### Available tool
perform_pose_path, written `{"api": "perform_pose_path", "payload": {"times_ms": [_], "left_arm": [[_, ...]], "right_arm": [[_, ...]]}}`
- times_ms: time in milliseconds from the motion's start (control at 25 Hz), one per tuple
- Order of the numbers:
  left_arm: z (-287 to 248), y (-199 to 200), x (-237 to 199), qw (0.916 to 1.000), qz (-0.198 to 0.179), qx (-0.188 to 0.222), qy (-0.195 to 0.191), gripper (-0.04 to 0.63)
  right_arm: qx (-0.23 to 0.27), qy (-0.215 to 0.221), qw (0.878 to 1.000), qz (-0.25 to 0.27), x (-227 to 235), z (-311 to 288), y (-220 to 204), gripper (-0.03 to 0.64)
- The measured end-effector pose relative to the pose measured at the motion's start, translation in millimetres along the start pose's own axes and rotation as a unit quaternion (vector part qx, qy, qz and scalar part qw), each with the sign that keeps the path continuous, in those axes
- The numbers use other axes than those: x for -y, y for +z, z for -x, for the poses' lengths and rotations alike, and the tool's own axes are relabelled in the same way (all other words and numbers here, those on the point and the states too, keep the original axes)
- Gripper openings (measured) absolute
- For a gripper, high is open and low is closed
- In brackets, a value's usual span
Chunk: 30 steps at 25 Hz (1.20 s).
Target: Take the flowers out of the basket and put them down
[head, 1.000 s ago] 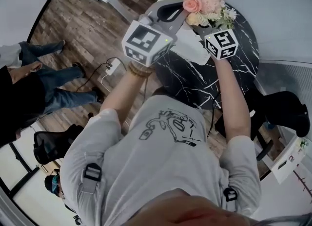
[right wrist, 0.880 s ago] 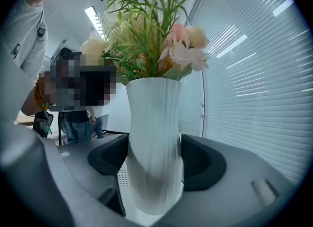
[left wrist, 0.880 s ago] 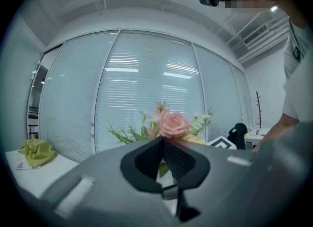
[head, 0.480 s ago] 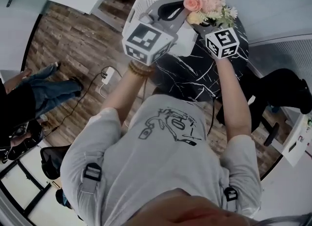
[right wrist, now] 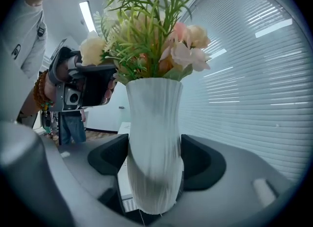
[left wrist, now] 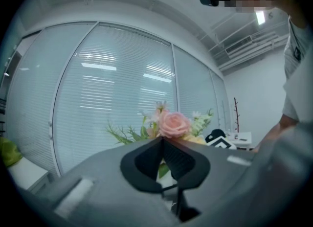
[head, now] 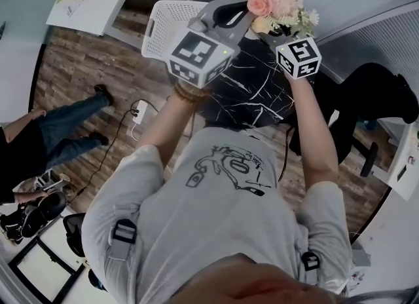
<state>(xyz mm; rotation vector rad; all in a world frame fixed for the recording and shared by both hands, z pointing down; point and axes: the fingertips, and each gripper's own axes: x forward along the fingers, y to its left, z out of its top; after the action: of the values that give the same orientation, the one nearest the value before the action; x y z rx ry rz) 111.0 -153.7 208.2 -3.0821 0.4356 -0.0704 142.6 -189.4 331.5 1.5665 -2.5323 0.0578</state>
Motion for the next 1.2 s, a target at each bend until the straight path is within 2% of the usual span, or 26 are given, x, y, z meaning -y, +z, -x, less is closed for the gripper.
{"api": "perform_pose_path", "payload": {"times_ms": [640, 880, 1200], "left_arm": [[-86.0, -3.0, 115.2, 0.9957, 0.008, 0.002, -0.092, 0.003], [-96.0, -7.3, 130.4, 0.9943, 0.009, -0.002, -0.106, 0.002], [-95.4, -21.3, 125.6, 0.9941, 0.011, -0.011, -0.107, 0.002]], "right_arm": [[-0.015, -0.088, 0.996, -0.017, 63.1, 133.4, -36.2, 0.341], [-0.018, -0.1, 0.995, -0.022, 70.0, 150.7, -44.8, 0.341], [-0.021, -0.103, 0.994, -0.025, 67.1, 146.2, -59.3, 0.339]]}}
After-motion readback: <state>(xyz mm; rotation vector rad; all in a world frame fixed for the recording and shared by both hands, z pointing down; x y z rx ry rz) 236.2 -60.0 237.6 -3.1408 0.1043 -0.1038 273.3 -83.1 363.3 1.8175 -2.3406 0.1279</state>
